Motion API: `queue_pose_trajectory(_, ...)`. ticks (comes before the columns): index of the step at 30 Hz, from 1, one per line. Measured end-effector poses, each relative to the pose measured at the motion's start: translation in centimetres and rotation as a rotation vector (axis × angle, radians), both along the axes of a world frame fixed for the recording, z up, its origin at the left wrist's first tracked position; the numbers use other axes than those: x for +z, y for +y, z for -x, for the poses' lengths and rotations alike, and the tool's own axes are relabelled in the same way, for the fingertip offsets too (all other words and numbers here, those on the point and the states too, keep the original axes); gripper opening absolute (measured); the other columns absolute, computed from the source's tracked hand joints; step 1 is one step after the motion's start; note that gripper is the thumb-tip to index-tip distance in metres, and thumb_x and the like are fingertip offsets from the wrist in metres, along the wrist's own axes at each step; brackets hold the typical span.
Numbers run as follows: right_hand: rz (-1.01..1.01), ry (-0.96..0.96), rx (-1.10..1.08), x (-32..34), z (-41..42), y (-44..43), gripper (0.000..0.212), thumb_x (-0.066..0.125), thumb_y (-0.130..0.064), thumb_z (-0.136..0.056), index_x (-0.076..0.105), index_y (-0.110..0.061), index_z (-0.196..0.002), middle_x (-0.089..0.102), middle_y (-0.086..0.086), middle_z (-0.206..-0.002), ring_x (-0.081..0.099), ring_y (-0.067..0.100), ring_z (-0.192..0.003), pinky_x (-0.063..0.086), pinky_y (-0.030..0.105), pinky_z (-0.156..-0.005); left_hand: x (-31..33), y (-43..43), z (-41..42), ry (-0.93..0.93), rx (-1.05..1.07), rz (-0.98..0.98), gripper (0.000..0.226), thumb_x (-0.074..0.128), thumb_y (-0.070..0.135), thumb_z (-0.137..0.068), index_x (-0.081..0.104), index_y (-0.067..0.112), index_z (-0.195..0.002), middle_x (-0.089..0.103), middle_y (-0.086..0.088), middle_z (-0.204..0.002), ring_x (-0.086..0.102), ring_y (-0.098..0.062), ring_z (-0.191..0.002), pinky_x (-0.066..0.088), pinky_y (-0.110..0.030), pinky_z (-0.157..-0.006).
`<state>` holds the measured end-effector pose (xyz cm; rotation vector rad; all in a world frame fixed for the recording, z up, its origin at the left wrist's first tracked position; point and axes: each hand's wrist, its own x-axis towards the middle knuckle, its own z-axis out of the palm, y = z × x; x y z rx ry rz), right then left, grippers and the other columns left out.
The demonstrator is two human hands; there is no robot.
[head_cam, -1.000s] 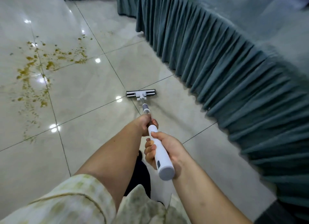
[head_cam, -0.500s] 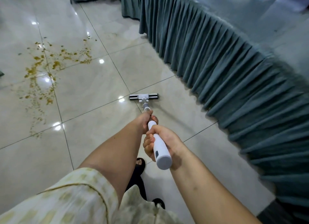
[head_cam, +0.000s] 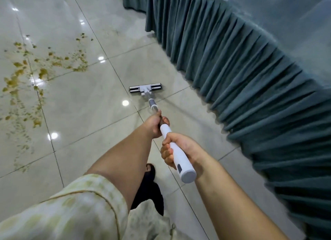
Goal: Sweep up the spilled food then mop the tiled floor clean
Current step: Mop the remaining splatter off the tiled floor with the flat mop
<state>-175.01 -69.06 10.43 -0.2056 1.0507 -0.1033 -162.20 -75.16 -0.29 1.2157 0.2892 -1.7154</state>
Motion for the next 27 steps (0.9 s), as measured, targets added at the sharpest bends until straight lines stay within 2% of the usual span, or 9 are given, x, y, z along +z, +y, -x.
queue_pose_trajectory(3, -0.029, 0.025, 0.017, 0.3, -4.9, -7.5, 0.016, 0.042, -0.005, -0.084, 0.039, -0.013, -0.071, 0.041, -0.001, -0.051, 0.039, 0.009, -0.032, 0.032, 0.014, -0.031, 0.3, -7.2, -5.2, -0.011, -0.001, -0.047, 0.026, 0.048, 0.024, -0.1, 0.037, 0.013, -0.08, 0.035, 0.0, -0.053, 0.038, -0.01, -0.034, 0.036, -0.012, -0.037)
queue_pose_trajectory(10, -0.008, 0.013, 0.063, 0.1, -13.9, -21.4, 0.014, 0.04, -0.004, -0.084, 0.038, -0.013, -0.073, 0.041, -0.001, -0.051, 0.039, 0.009, -0.034, 0.033, 0.015, -0.032, 0.7, -20.8, -14.5, 0.007, 0.043, -0.082, 0.025, 0.049, 0.021, -0.099, 0.038, 0.012, -0.079, 0.036, -0.002, -0.061, 0.039, -0.013, -0.037, 0.039, -0.014, -0.037)
queue_pose_trajectory(15, 0.018, 0.008, 0.15, -0.7, -17.3, -30.3, 0.015, 0.038, -0.003, -0.085, 0.038, -0.013, -0.074, 0.041, -0.001, -0.051, 0.038, 0.009, -0.035, 0.033, 0.014, -0.032, -0.1, -28.7, -18.5, 0.067, 0.126, -0.085, 0.022, 0.049, 0.02, -0.099, 0.039, 0.011, -0.081, 0.038, -0.003, -0.063, 0.041, -0.014, -0.039, 0.041, -0.016, -0.039)
queue_pose_trajectory(22, 0.015, -0.003, 0.302, -2.2, -21.7, -45.6, 0.015, 0.04, -0.002, -0.085, 0.04, -0.012, -0.074, 0.042, 0.0, -0.054, 0.038, 0.009, -0.037, 0.034, 0.015, -0.034, -1.3, -42.7, -23.5, 0.05, 0.271, -0.093, 0.023, 0.043, 0.02, -0.101, 0.039, 0.011, -0.08, 0.036, -0.002, -0.062, 0.038, -0.012, -0.045, 0.036, -0.012, -0.039)
queue_pose_trajectory(27, -0.002, -0.032, 0.416, -3.4, -25.7, -57.2, 0.016, 0.04, -0.002, -0.086, 0.041, -0.013, -0.074, 0.042, 0.0, -0.055, 0.039, 0.01, -0.038, 0.035, 0.017, -0.036, -2.1, -52.7, -27.8, 0.034, 0.353, -0.135, 0.024, 0.041, 0.025, -0.102, 0.04, 0.009, -0.084, 0.038, -0.003, -0.065, 0.04, -0.013, -0.036, 0.037, -0.014, -0.037)
